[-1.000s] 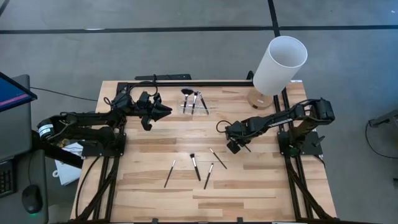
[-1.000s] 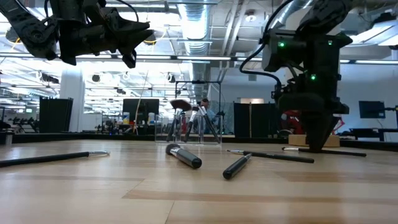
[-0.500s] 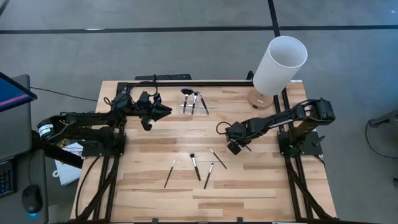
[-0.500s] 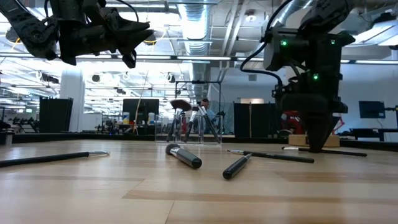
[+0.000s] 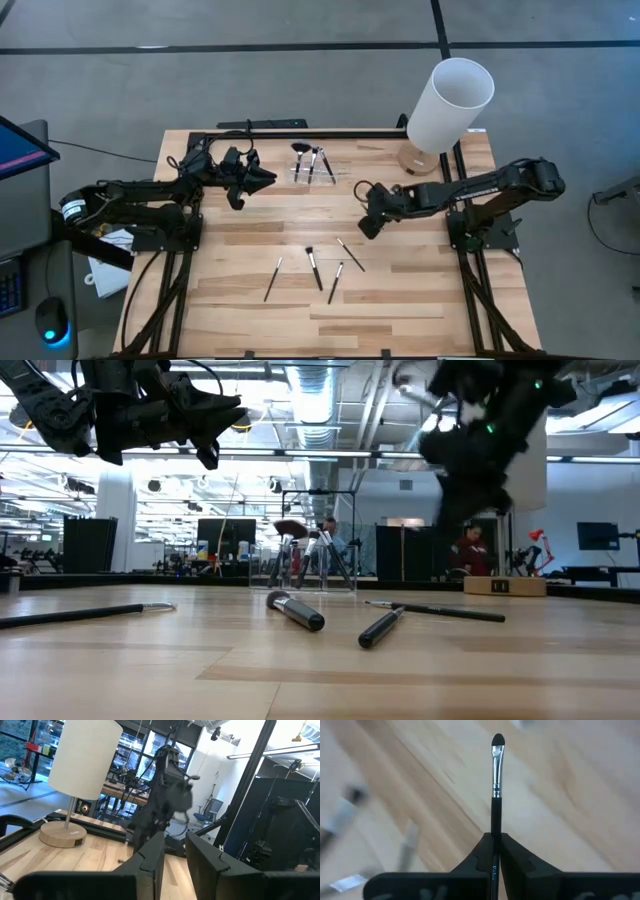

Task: Pick & Place Makeup Supplies
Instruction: Put the makeup brush into the transparent organizer

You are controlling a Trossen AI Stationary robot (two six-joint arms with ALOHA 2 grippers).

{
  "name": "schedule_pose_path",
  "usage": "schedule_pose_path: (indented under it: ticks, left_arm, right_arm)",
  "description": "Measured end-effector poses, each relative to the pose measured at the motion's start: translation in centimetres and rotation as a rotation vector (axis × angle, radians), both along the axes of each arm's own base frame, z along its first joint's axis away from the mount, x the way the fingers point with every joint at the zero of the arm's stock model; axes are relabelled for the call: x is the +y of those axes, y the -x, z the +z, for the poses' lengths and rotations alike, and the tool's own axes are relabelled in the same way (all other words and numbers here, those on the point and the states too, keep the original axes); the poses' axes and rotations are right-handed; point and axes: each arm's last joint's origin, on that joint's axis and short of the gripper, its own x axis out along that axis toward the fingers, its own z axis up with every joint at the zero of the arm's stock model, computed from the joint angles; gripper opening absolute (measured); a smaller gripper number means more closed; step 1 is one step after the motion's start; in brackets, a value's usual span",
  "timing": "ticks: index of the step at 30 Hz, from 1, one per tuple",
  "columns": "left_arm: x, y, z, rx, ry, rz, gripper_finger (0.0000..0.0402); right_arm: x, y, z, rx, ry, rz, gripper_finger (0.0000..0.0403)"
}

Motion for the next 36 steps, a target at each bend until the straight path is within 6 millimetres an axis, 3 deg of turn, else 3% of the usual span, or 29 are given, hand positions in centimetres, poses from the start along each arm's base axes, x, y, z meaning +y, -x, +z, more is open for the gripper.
schedule_pose_path:
  ticks: [7, 15, 24, 29, 36]
  left_arm:
    - [0.0, 0.0, 0.0, 0.000, 0.000, 0.000, 0.0076]
    - [0.0, 0.0, 0.0, 0.000, 0.000, 0.000, 0.0076]
    - [0.0, 0.0, 0.0, -0.004, -0.029, 0.006, 0.0076]
    - [0.0, 0.0, 0.0, -0.004, -0.030, 0.006, 0.0076]
    - [0.0, 0.0, 0.0, -0.004, -0.030, 0.006, 0.0076]
  right_arm:
    - [-1.0, -2.7, 2.5, -0.315, 0.227, 0.054, 0.0014]
    - [-5.0, -6.8, 1.8, -0.550, 0.490, 0.040, 0.0012]
    - [-9.5, -8.4, -1.8, -0.522, 0.554, -0.049, 0.0015]
    - [-10.4, -8.6, -2.7, -0.523, 0.549, -0.056, 0.0013]
    - [-11.0, -8.5, -2.5, -0.549, 0.556, -0.070, 0.0015]
